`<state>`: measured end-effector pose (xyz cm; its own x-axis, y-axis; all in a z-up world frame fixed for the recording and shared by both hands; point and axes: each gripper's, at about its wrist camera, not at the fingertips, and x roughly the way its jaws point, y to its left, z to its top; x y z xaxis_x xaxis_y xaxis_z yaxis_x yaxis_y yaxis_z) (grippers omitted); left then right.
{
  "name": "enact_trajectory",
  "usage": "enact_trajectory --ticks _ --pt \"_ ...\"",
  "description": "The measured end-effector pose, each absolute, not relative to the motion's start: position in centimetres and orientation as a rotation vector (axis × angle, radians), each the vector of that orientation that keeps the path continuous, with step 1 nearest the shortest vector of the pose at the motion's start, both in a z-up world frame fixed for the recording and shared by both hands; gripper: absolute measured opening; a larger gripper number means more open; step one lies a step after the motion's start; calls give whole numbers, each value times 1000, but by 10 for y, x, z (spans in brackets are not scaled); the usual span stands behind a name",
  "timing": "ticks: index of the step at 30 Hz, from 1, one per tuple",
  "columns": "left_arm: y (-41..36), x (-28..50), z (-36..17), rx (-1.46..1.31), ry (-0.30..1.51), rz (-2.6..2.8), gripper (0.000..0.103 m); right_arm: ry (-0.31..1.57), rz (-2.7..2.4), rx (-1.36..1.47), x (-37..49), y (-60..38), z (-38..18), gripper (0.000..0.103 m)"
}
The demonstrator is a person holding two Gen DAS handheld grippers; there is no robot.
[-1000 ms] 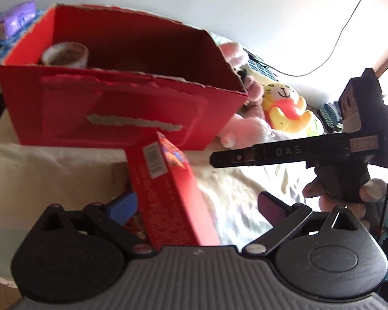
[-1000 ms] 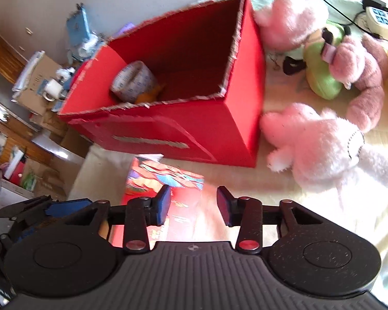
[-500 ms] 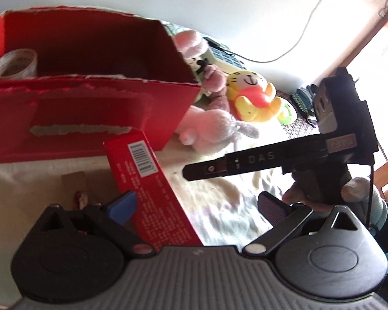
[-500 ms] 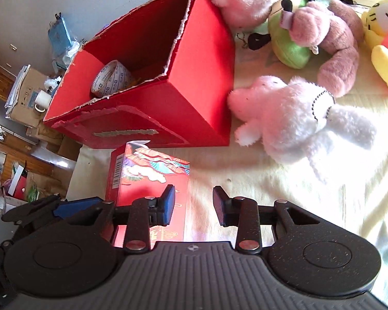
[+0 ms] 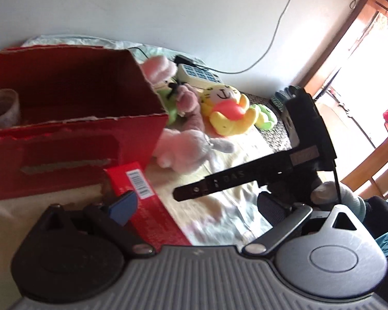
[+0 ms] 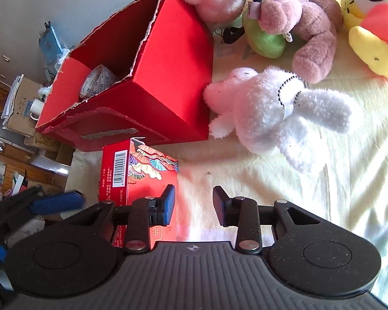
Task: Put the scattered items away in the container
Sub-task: 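Lower the open right gripper around the red patterned carton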
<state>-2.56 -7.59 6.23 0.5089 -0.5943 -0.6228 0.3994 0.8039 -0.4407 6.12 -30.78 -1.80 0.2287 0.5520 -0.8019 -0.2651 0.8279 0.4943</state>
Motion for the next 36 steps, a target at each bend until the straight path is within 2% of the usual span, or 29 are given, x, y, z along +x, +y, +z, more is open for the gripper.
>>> enact_trajectory --ticks 9,16,18,20,27,29,31,36 --pt "-38 -37 40 -380 920 -500 98 1198 625 251 66 -289 -5 36" --pt "-83 -28 33 -261 1010 -584 99 1190 704 214 70 -262 10 38" --pt "-91 -25 28 -250 1029 -598 99 1184 722 185 69 -252 12 39" --pt "-97 -23 25 -231 1041 -608 99 1187 742 177 68 -245 12 46" --pt "-109 -17 18 -176 1069 -579 98 1200 766 101 64 -225 8 53" --pt "-112 -16 18 -155 1064 -579 92 1200 755 71 62 -221 7 53" --pt "-116 -15 19 -145 1065 -591 78 1198 726 34 61 -219 5 54" --pt "-127 -11 23 -136 1047 -655 78 1222 668 30 65 -233 -2 51"
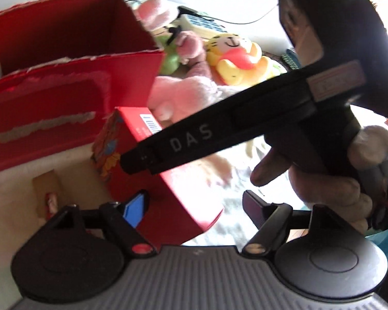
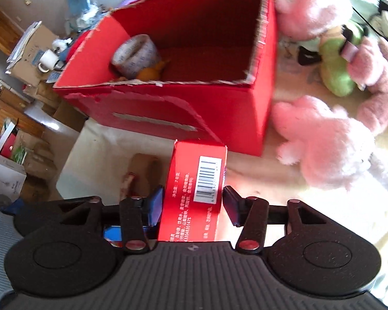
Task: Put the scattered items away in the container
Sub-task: 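Lower the open right gripper around the red patterned carton, then close the right gripper on the carton and lift it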
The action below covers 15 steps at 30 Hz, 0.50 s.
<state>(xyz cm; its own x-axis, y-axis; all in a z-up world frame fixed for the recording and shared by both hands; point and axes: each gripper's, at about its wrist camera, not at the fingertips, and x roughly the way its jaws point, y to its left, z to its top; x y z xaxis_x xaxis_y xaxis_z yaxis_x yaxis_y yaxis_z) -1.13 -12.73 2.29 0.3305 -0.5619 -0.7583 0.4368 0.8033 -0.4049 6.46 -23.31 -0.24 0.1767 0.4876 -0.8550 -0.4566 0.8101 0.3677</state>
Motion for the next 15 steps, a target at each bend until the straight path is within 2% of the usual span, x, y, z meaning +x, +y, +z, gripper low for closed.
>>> enact_trajectory --ticks 3,7,15 --pt "-128 -11 22 -139 1047 -673 78 1250 635 68 69 -250 -9 49" --pt "-106 -7 20 -208 1044 -648 87 1278 624 173 74 -273 -17 49" --pt "-95 9 -9 -369 1122 -664 88 1281 596 268 75 -305 -31 56"
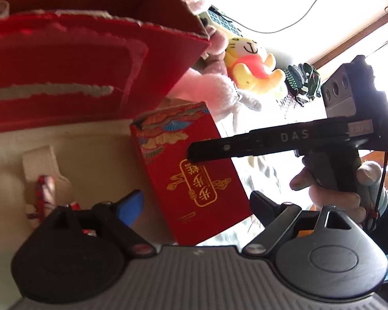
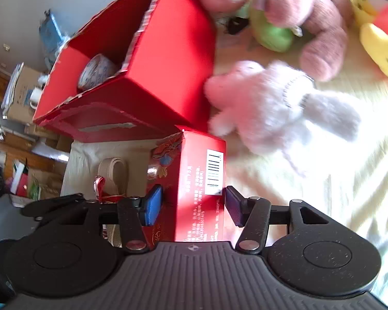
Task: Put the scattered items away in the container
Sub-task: 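Close the right gripper on the carton and lift it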
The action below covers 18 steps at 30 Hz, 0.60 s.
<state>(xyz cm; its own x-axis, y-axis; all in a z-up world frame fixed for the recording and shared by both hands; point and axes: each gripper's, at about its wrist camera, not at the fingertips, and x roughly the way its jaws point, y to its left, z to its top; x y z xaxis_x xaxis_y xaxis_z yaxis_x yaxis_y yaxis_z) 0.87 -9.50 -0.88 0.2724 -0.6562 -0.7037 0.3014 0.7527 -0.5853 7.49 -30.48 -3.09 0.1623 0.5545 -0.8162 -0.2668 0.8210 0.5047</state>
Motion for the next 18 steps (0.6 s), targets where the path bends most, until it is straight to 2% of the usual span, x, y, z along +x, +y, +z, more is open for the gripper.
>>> enact_trajectory --ticks 18 --pt "-140 18 -23 -246 1150 -665 86 1299 568 263 64 -315 -42 58"
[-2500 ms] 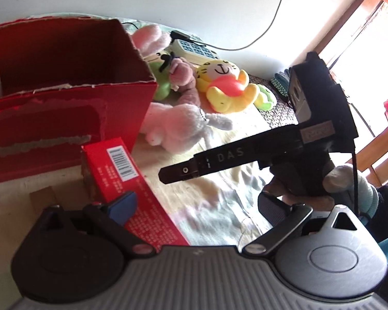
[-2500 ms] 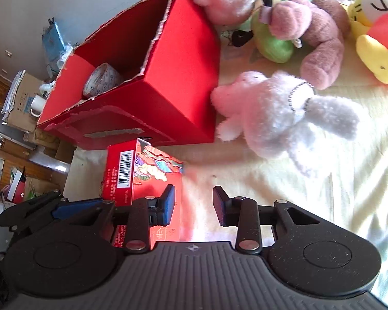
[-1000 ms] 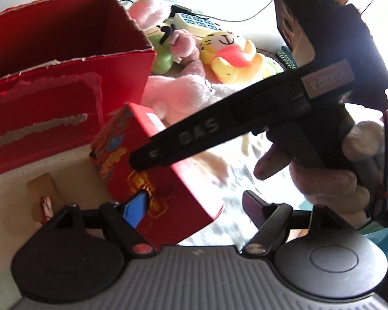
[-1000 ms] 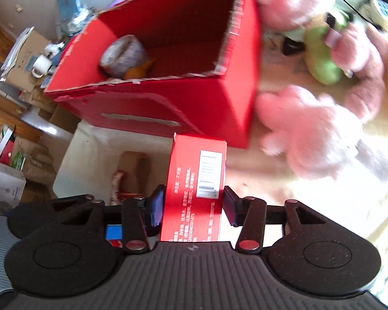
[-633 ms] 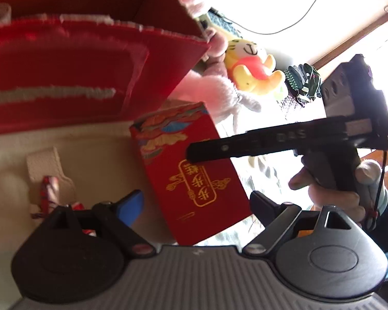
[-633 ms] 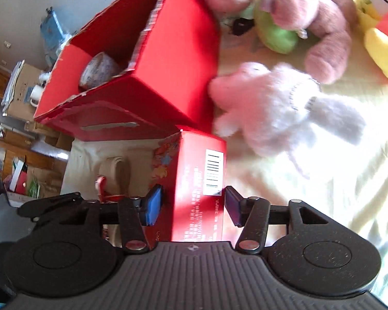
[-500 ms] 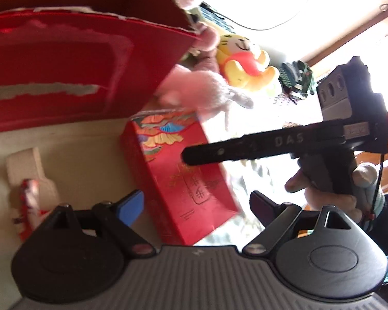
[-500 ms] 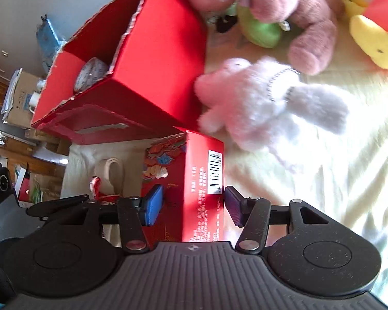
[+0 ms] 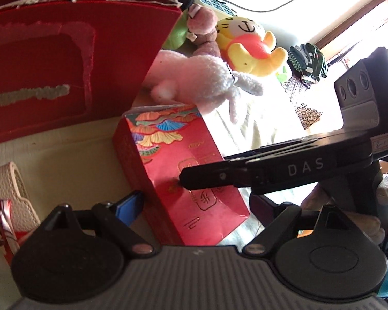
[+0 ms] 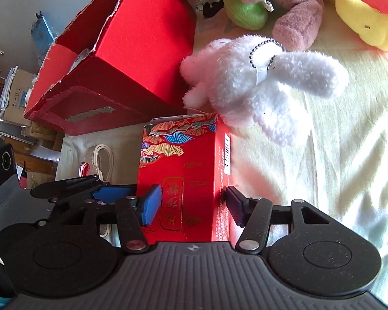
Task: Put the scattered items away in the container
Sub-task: 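Close the right gripper on the carton and lift it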
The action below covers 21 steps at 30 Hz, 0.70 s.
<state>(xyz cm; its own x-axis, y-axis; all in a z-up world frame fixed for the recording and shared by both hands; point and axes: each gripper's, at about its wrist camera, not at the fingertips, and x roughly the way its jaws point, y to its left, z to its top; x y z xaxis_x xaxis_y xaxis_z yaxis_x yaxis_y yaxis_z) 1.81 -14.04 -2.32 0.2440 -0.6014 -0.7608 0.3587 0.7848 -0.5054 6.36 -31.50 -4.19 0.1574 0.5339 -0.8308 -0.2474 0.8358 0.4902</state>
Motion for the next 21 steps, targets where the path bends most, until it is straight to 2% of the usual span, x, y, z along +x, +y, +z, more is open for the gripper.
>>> enact_trajectory --ticks 5,10,17,19,21 --pt "-136 16 -19 -243 1152 -637 82 1290 572 236 59 -314 -38 56" --pt "-117 16 -17 -276 1141 -581 71 1286 607 243 60 -312 -37 54" --pt "-118 14 -24 -256 1162 -543 71 1289 606 260 62 -310 -44 57" --pt "-116 16 -34 -289 1195 -528 76 1297 607 276 63 -313 -47 58" --pt "-112 16 -35 -325 1195 -525 72 1304 606 295 63 -315 -49 60"
